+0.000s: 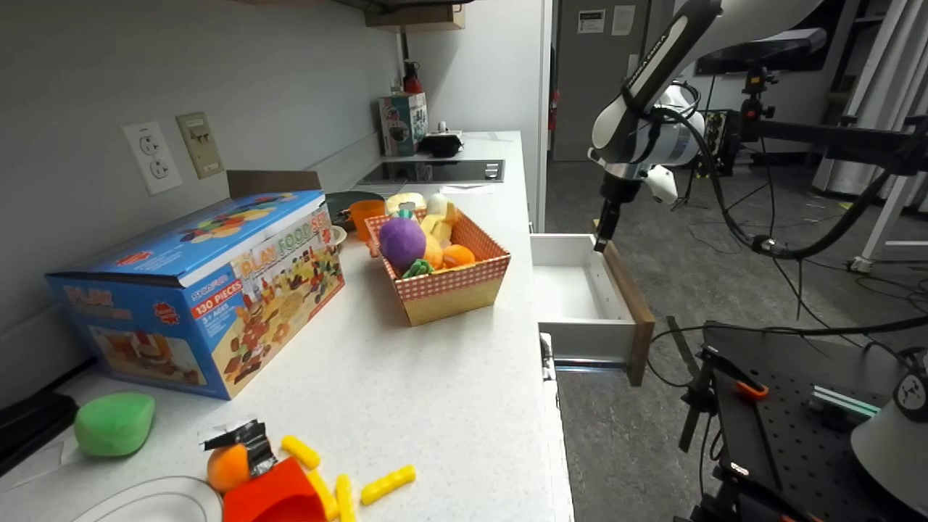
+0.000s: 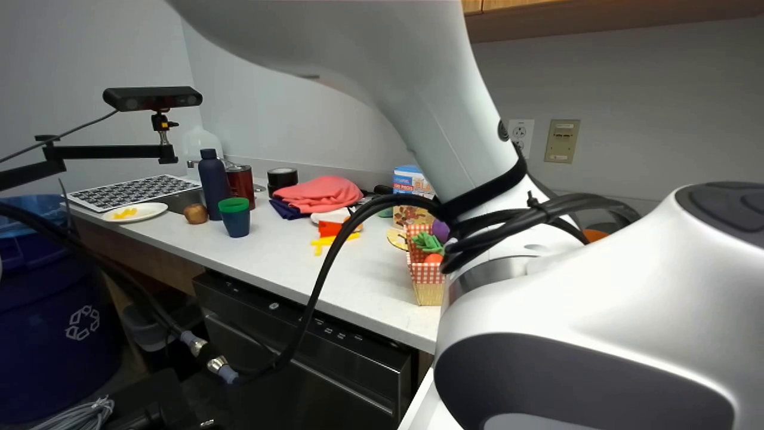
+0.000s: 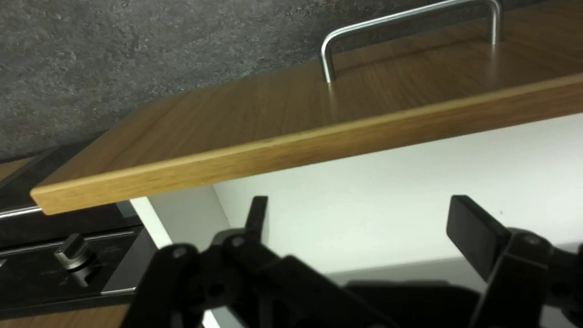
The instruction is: Open the top drawer of the bottom cabinet.
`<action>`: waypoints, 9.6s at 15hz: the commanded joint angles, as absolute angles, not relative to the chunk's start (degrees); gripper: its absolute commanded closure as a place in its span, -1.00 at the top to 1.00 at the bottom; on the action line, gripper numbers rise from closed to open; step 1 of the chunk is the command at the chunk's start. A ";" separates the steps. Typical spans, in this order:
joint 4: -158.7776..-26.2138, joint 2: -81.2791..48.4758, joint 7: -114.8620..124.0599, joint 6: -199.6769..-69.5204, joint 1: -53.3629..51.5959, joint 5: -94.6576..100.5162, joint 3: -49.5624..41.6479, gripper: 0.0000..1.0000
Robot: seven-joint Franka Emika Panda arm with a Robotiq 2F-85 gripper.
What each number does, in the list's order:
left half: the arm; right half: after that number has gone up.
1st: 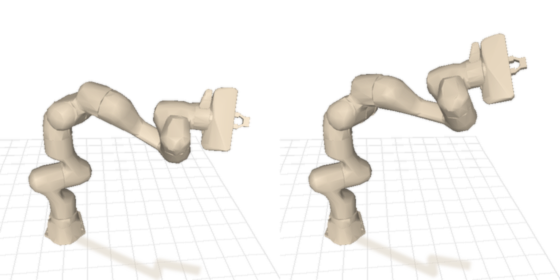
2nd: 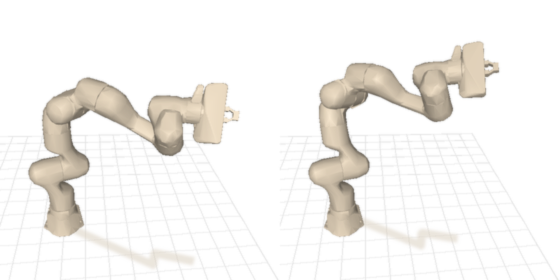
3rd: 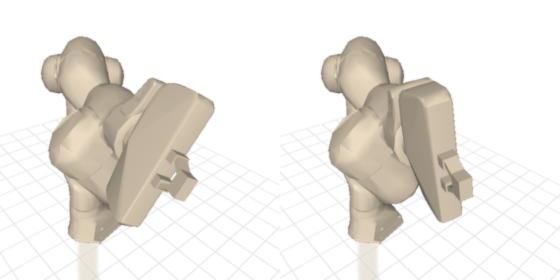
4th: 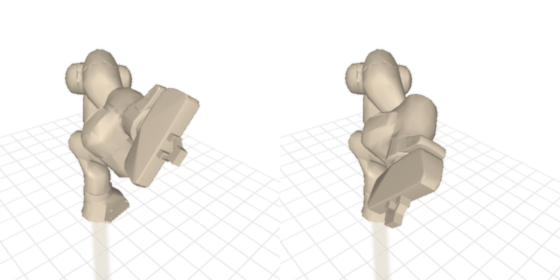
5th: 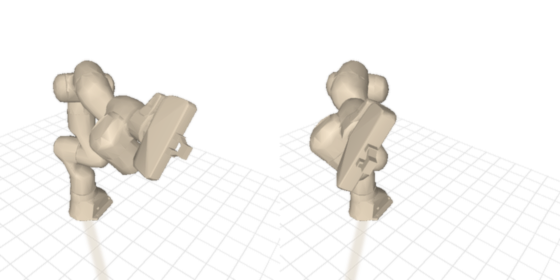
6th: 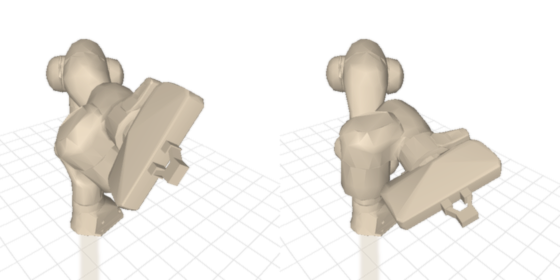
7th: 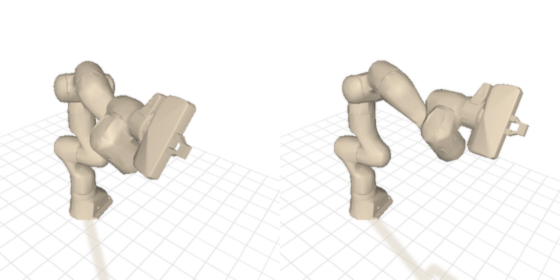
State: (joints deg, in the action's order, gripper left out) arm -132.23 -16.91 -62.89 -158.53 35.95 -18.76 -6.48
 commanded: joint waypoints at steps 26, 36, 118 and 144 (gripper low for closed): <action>-131.95 -22.06 -59.46 -161.33 30.68 -11.31 -8.81 1.00; -135.76 -17.61 -25.41 -158.33 4.81 0.57 -8.35 1.00; -140.32 -14.54 -4.23 -143.64 14.35 24.75 -20.87 1.00; -158.13 19.71 -2.83 -156.66 17.87 30.31 -12.85 1.00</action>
State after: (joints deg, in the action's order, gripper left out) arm -158.13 19.79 -1.73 -156.50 16.10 31.79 -14.78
